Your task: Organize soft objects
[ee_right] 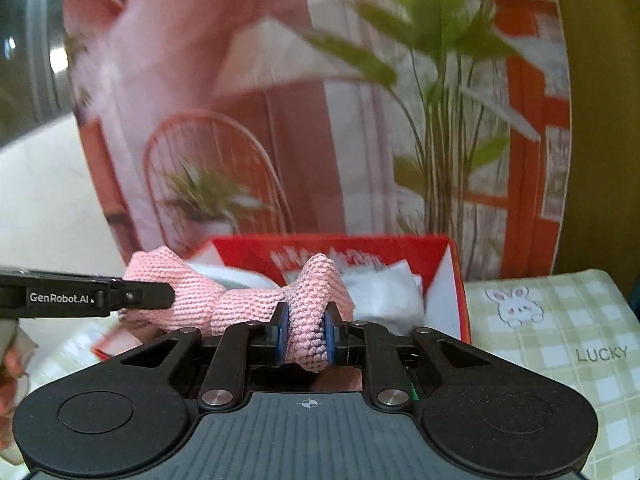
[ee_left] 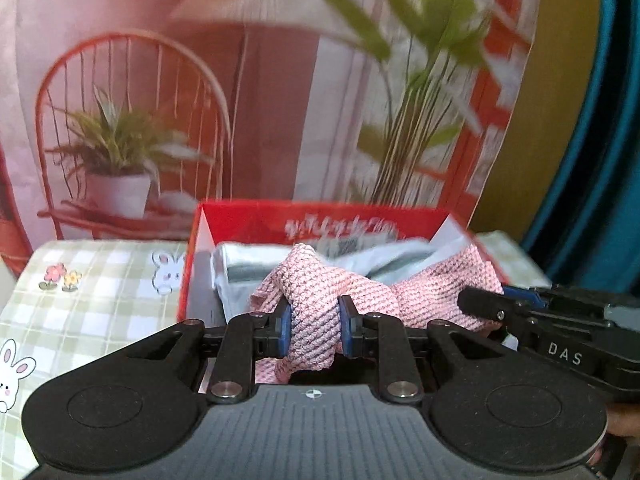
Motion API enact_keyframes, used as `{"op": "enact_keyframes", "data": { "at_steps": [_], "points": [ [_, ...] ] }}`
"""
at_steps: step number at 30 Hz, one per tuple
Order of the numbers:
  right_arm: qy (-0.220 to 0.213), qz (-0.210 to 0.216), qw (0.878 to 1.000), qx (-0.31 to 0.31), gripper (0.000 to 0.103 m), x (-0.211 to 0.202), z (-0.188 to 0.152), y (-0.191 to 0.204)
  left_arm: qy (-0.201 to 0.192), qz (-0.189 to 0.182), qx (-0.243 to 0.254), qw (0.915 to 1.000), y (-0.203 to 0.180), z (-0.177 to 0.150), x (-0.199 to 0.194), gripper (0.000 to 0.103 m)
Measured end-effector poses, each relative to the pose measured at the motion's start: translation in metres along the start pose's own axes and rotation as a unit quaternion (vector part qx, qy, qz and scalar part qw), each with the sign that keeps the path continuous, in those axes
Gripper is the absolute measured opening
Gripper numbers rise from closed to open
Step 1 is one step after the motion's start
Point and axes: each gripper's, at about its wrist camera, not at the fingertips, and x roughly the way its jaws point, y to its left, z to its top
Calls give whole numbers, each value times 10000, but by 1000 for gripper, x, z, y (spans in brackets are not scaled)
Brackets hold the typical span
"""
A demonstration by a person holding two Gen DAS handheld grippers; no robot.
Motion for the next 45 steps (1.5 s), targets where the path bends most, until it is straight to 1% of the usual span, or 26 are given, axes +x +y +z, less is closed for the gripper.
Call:
{"op": "enact_keyframes", "data": {
  "at_steps": [1,6,9,12,16,19,21,24,25,26,27,28,30,31,32,33,35,36,38,39,40,41,42,43,44,45],
  "points": [
    [148,-58,9999,-21,17,10,0,-2,89,17,2,10000,1,-1,8,25],
    [605,-186,9980,-58,17,43,-1,-9,445,126,19,9989,7,-1,40,25],
    [843,-205,9962,-12,17,57,3,-12,664,240,230,9972,7,-2,53,25],
    [1102,-214,9937,-40,17,67,6,-10,788,317,422,9955,6,-5,63,25],
    [1436,-213,9893,-164,16,81,4,-4,891,330,437,9945,12,-10,71,25],
    [1706,-187,9851,-117,16,90,-5,-4,926,244,355,9948,17,-12,71,25],
    [1704,-204,9851,-55,16,90,-11,-5,908,243,370,9949,16,-12,68,25],
    [1731,-211,9847,30,16,90,-10,-6,931,230,394,9946,15,-12,68,26],
    [1766,-207,9841,38,16,89,-9,-6,937,219,371,9947,16,-12,67,26],
    [1795,-206,9835,61,16,89,-8,-6,941,222,365,9946,16,-12,66,29],
    [1809,-203,9832,101,16,87,-7,-7,937,236,373,9946,15,-11,64,30],
    [1819,-203,9830,125,16,87,-7,-7,924,232,376,9947,15,-11,63,33],
    [1766,-224,9839,124,16,83,-6,-7,890,320,365,9948,15,-10,56,48],
    [1727,-251,9846,82,16,80,-5,-5,857,365,315,9952,16,-9,52,63],
    [1673,-284,9855,32,17,78,-4,-4,800,346,241,9959,17,-8,47,75],
    [1560,-303,9873,-69,20,73,-3,0,730,292,176,9968,18,-8,41,78],
    [1451,-333,9885,-274,28,64,-3,6,594,237,108,9979,19,-7,30,86],
    [1396,-361,9888,-383,30,59,-3,9,528,254,112,9982,19,-6,24,87],
    [1264,-407,9898,-518,37,50,-1,13,365,315,107,9988,18,-4,14,96],
    [1200,-423,9904,-538,39,46,1,13,271,347,92,9990,17,-4,9,98],
    [1111,-449,9914,-533,46,41,2,13,182,370,79,9991,17,-4,3,101],
    [1033,-472,9922,-522,51,37,4,13,96,398,72,9991,17,-3,-2,102],
    [957,-490,9929,-510,53,32,6,12,30,432,72,9990,16,-2,-7,103],
    [906,-500,9934,-498,58,28,7,10,-17,460,75,9989,15,-2,-10,103],
    [882,-516,9936,-482,62,25,8,9,-48,492,70,9988,15,-1,-14,103],
    [865,-538,9937,-461,65,22,8,8,-47,520,64,9986,14,-1,-16,103]
  ]
}}
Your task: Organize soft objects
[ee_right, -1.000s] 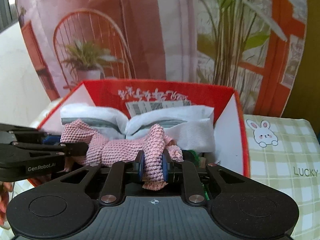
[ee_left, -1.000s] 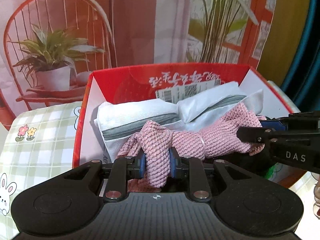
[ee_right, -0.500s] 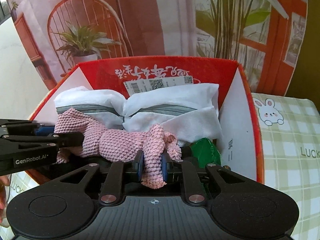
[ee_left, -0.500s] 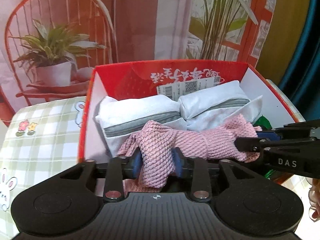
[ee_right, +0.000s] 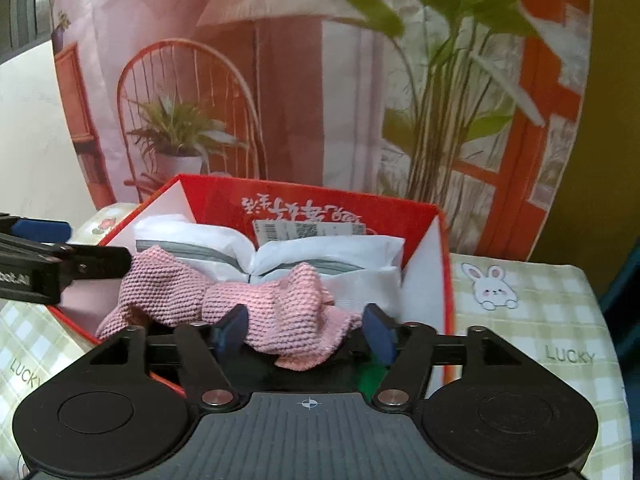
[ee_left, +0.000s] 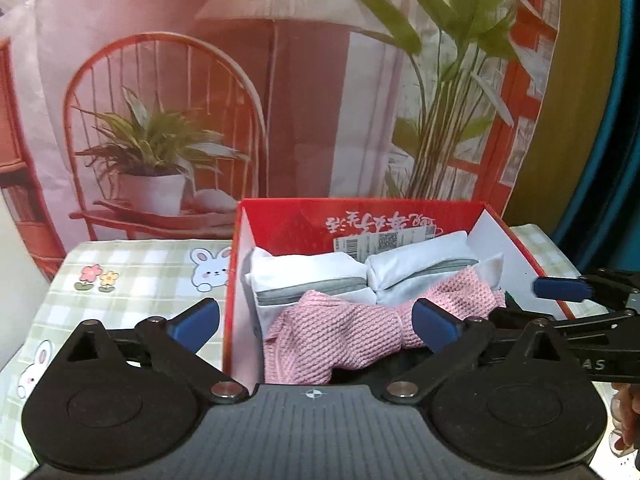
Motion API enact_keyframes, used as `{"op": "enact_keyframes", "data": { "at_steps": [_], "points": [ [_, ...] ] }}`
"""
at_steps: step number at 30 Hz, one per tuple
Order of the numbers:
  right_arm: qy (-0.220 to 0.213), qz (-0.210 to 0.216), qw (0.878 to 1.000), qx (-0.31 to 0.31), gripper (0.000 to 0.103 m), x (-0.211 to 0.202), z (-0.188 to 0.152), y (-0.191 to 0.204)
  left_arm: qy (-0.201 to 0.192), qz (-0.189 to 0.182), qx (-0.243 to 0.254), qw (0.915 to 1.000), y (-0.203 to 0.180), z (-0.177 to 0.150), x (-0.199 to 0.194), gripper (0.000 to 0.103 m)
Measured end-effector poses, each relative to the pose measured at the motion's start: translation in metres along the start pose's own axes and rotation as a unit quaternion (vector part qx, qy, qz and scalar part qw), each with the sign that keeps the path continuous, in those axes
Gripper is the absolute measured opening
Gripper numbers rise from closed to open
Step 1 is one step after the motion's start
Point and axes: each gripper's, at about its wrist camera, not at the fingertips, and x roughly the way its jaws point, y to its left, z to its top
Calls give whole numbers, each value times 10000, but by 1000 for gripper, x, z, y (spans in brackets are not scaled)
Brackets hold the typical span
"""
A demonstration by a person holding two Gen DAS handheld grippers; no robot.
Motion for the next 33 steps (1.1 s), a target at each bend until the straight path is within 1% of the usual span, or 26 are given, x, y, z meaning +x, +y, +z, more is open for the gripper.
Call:
{"op": "enact_keyframes", "data": {
  "at_steps": [2,3,4,5,8,11,16,18,21,25,28,31,33],
  "points": [
    [-45,-31,10000,69,75,-7,-2,-4,-6,74,-1,10000,0,0,-4,103],
    [-70,-36,9999,98,78,-9,-3,-5,-19,122,14,9999,0,-1,-7,103],
    [-103,-39,9999,118,85,-13,-4,-6,-29,188,42,9998,-1,-2,-10,103],
    [-143,-56,9998,133,91,-16,-5,-7,-45,267,88,9996,-2,-2,-13,103],
    [-288,-105,9994,151,103,-27,-8,-9,-169,542,306,9979,-8,-4,-22,103],
    [-395,-132,9990,185,102,-38,-7,-9,-250,644,369,9969,-11,-5,-32,103],
    [-435,-146,9985,299,103,-51,-6,-8,-328,700,211,9968,-10,-4,-46,103],
    [-471,-141,9983,319,103,-56,-6,-6,-398,690,223,9966,-10,-4,-52,103],
    [-528,-134,9978,365,103,-65,-6,-5,-414,557,239,9973,-10,-4,-59,103],
    [-581,-119,9973,439,103,-77,-5,-4,-467,757,342,9955,-15,-6,-69,103],
    [-680,-86,9965,488,103,-90,-4,-2,-618,792,451,9939,-20,-8,-82,103],
    [-784,-118,9959,437,103,-105,-3,2,-791,932,290,9921,-23,-11,-100,103],
    [-860,-201,9953,403,103,-117,-1,4,-874,940,248,9914,-26,-12,-114,103]
  ]
}}
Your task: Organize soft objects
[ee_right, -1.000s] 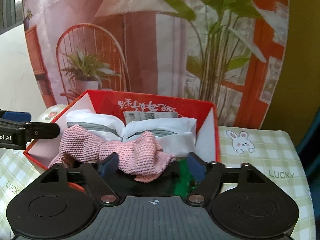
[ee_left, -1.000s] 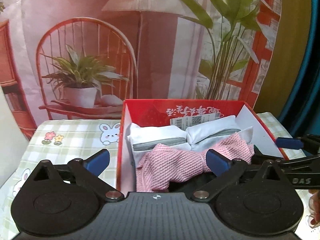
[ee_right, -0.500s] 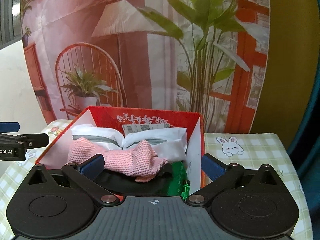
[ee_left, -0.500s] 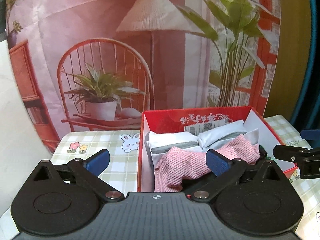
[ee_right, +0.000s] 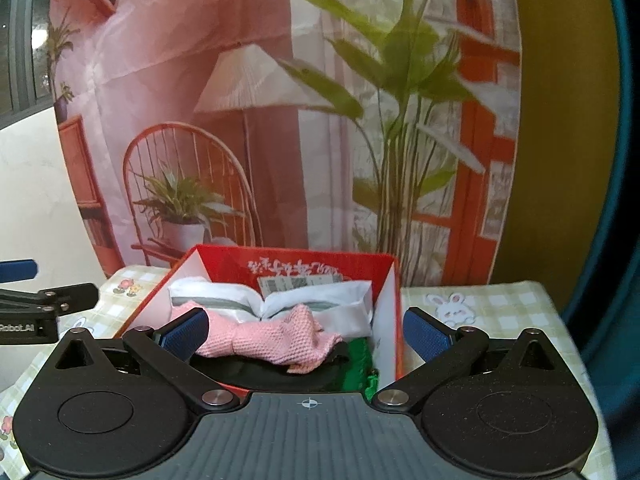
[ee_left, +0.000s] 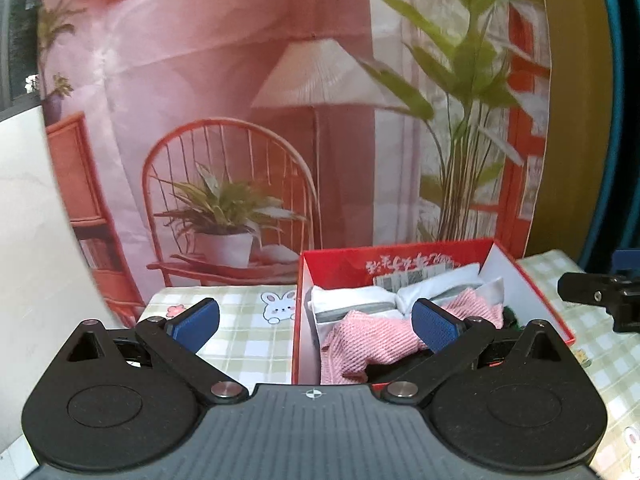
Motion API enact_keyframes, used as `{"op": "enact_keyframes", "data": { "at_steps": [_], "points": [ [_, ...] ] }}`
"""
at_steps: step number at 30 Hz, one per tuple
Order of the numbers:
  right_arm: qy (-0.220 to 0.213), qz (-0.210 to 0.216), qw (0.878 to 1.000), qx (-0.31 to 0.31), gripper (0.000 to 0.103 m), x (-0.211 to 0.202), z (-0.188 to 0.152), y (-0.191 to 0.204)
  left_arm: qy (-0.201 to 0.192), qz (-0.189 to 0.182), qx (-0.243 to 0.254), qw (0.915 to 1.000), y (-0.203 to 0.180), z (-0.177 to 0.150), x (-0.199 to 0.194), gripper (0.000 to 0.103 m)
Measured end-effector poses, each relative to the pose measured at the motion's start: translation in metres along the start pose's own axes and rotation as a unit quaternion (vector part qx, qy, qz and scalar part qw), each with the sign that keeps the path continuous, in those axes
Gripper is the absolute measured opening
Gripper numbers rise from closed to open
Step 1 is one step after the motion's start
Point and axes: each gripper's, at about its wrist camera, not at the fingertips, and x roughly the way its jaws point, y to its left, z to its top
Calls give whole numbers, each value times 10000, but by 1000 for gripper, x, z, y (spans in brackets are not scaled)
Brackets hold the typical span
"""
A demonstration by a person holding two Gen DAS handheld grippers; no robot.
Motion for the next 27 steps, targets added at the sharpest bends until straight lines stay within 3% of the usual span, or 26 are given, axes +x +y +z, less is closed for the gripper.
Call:
{"op": "enact_keyframes", "data": {
  "at_steps": [9,17,27],
  "points": [
    [-82,-592,9982,50,103,-63,17,13,-450,172,50,9988,-8,20,-75,103],
    [-504,-424,9978,-7,103,-127,18,27,-866,147,91,9961,-14,25,-133,103],
    [-830,-294,9960,143,103,-176,14,29,-998,161,-19,9949,-8,17,-168,103]
  ]
}}
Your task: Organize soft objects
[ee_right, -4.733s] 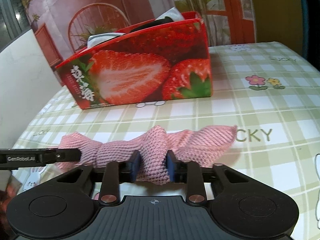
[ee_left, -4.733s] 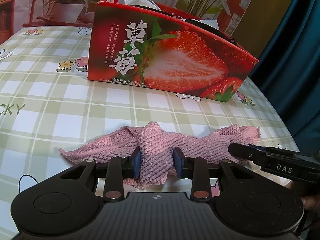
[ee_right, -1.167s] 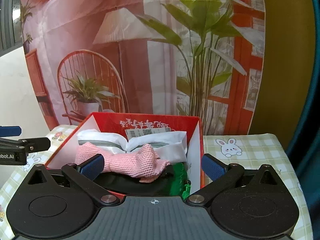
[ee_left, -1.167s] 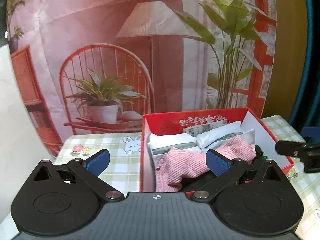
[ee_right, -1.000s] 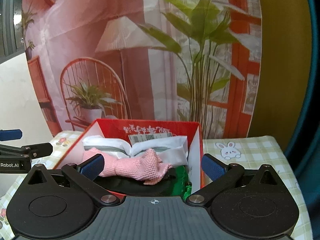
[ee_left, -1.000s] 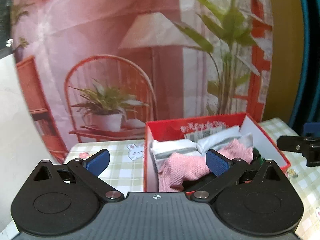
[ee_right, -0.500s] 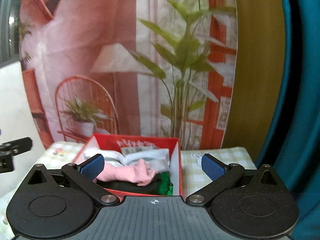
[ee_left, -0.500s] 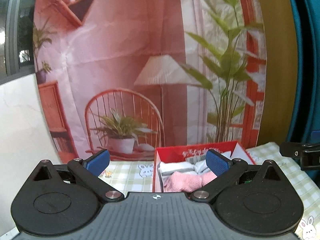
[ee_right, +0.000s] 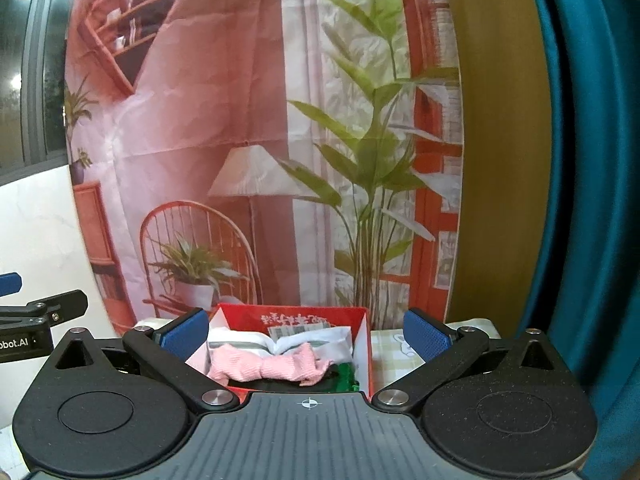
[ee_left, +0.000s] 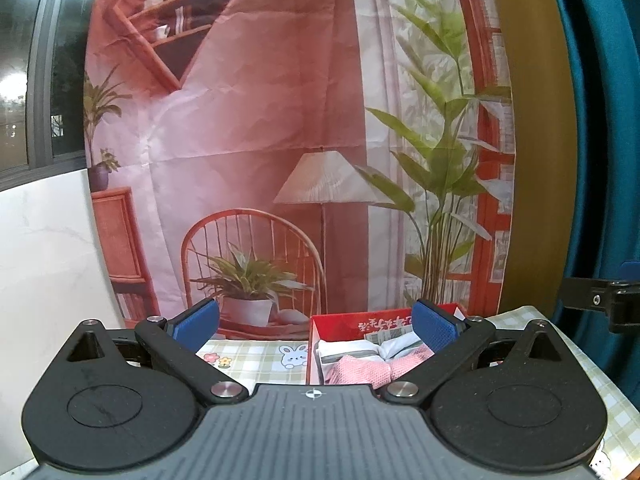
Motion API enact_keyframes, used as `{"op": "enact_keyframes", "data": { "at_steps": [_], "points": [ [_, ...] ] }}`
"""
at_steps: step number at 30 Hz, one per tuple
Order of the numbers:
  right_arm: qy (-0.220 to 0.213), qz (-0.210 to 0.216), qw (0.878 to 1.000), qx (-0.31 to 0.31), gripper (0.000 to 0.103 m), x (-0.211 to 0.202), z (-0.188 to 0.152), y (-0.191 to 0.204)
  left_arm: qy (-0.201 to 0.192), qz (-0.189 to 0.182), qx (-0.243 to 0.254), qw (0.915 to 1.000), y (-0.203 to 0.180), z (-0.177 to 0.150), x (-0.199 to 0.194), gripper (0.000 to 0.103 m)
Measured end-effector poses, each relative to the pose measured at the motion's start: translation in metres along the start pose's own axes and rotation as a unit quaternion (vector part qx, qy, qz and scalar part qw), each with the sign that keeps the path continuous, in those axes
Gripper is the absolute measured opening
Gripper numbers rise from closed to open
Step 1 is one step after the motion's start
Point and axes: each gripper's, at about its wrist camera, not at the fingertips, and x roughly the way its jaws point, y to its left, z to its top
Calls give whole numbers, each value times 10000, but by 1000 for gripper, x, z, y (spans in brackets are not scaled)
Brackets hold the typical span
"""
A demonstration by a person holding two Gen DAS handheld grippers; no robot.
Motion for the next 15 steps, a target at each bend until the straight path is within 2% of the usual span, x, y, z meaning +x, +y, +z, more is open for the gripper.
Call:
{"op": "enact_keyframes", "data": {
  "at_steps": [15],
  "points": [
    [4,-1,9999,-104,103,-11,-5,6,-23,64,-41,10000,2,-2,-7,103]
  ]
}}
